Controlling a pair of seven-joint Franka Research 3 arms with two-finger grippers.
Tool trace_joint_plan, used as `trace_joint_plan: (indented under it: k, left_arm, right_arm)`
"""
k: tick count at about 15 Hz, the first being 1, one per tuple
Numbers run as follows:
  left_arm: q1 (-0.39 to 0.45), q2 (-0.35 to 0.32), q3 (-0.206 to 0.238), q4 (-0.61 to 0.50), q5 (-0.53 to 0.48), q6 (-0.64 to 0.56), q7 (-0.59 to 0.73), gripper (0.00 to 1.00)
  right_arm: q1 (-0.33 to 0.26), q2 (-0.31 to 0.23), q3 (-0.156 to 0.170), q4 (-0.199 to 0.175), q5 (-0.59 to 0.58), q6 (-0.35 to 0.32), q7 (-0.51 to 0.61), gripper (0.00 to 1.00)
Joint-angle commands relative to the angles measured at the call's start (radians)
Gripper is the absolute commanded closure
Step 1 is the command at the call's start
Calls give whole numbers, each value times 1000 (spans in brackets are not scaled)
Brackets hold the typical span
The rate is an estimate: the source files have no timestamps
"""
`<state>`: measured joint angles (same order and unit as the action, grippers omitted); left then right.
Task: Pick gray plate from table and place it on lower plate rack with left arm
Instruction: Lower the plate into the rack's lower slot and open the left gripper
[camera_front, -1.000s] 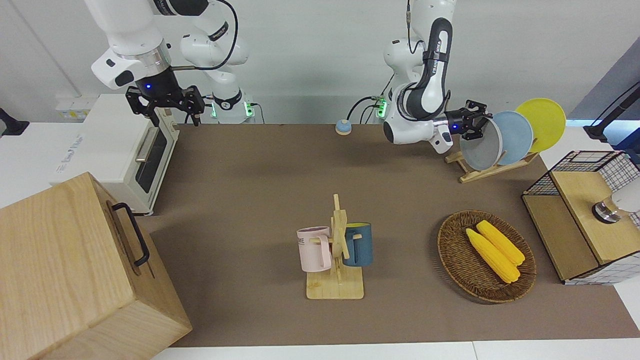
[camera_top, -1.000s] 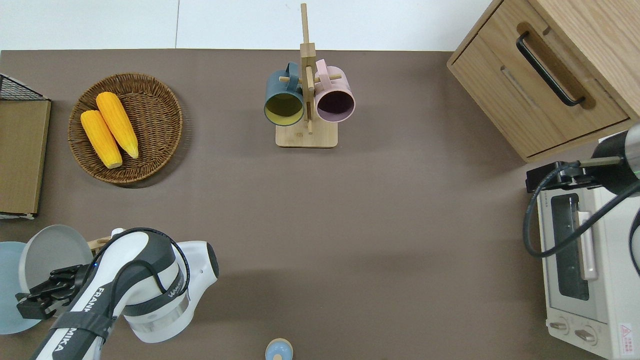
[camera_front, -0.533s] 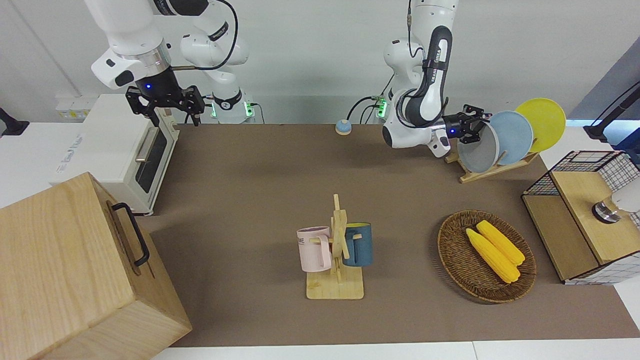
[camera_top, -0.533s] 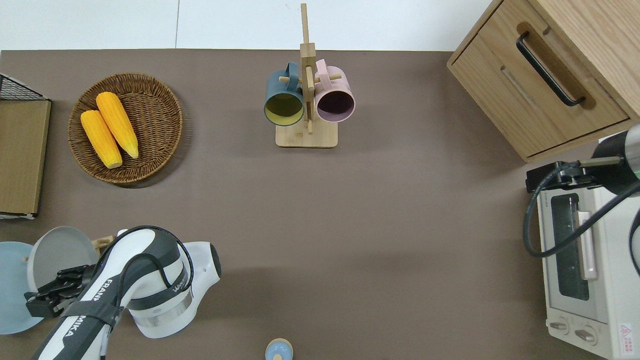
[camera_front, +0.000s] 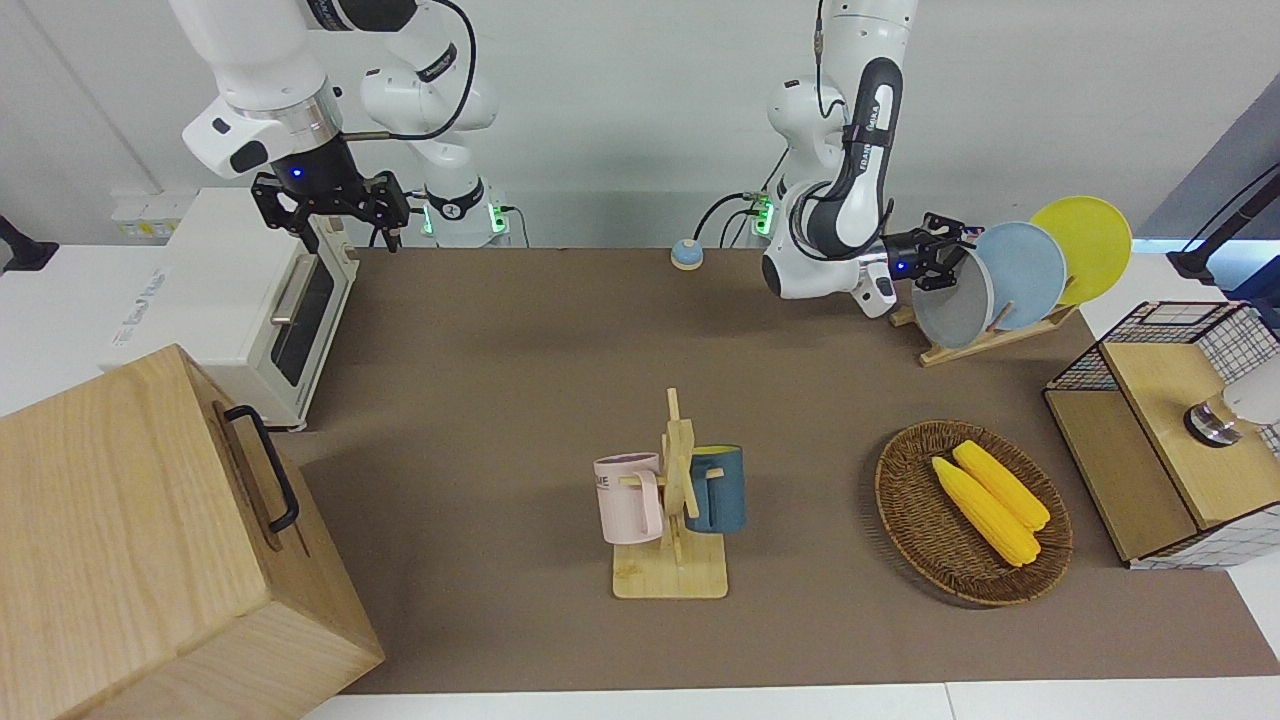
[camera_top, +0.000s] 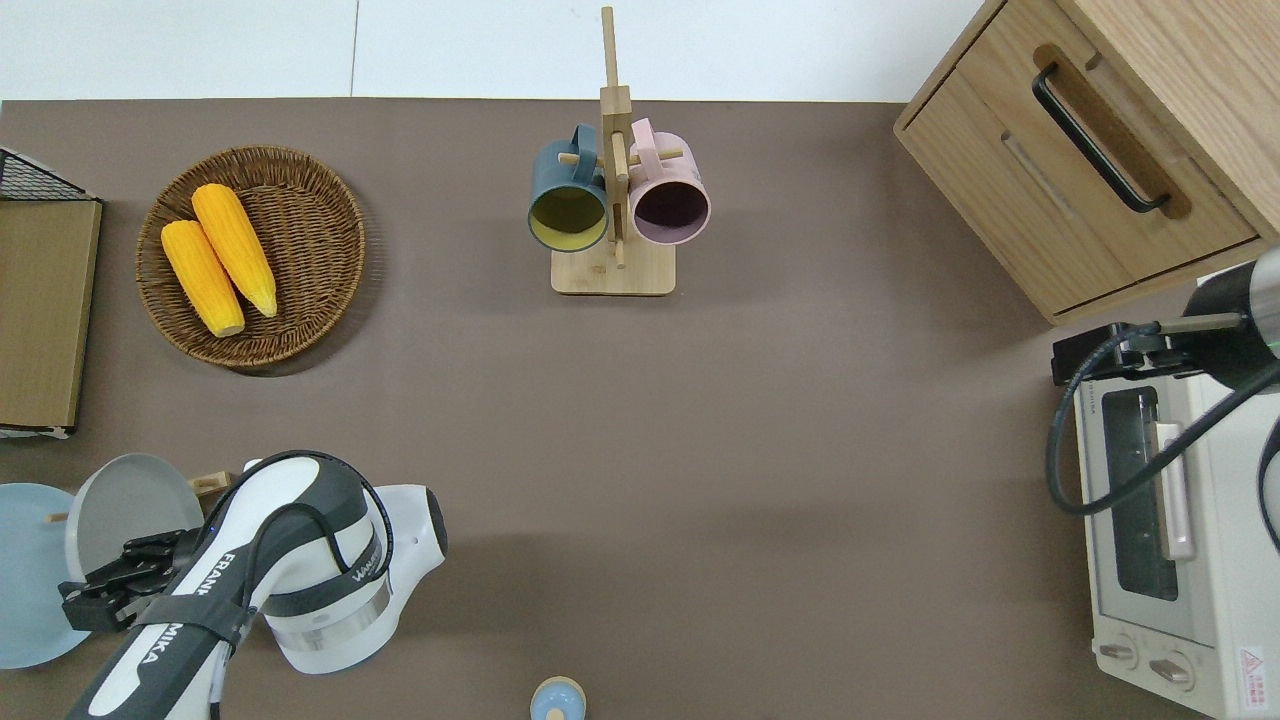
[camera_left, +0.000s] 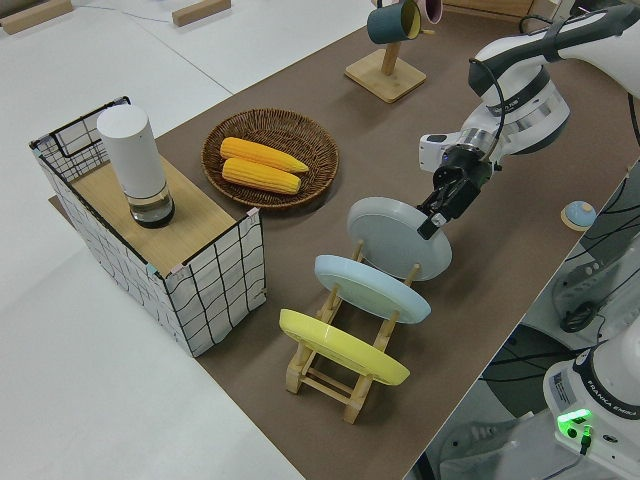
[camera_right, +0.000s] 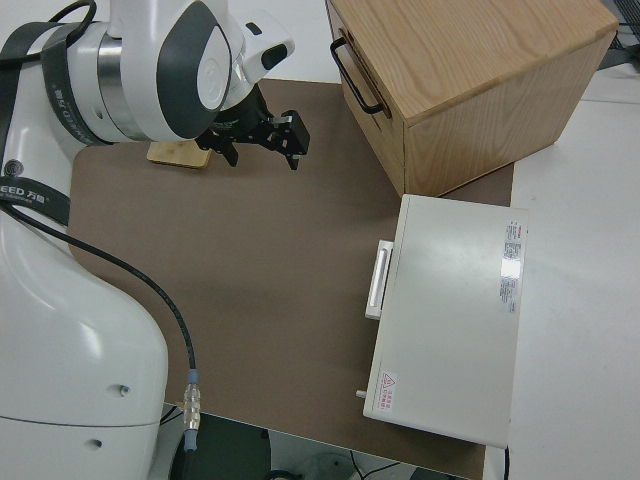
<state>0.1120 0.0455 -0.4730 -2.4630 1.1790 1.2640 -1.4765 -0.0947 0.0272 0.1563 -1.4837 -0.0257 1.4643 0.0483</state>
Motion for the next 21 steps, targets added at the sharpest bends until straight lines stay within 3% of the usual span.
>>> trace_joint_plan:
  k: [1, 12, 17, 18, 19, 21]
  left_arm:
    - [-5, 20, -4, -1, 1, -2, -21, 1000]
    - [-5, 59, -4, 29, 4, 0, -38, 1000]
    - [-6, 73, -4, 29, 18, -11, -38, 383]
    - [-6, 71, -4, 27, 19, -11, -38, 189]
    - [-6, 71, -4, 27, 19, -12, -39, 71]
    - [-6, 71, -4, 29, 19, -14, -42, 9]
  right_arm:
    - [7, 0, -6, 6, 3, -1, 4, 17]
    - [7, 0, -6, 6, 3, -1, 4, 17]
    - [7, 0, -6, 6, 3, -1, 4, 17]
    - [7, 2, -6, 6, 3, -1, 4, 17]
    - [7, 0, -6, 6, 3, -1, 4, 17]
    - [7, 0, -6, 6, 3, -1, 4, 17]
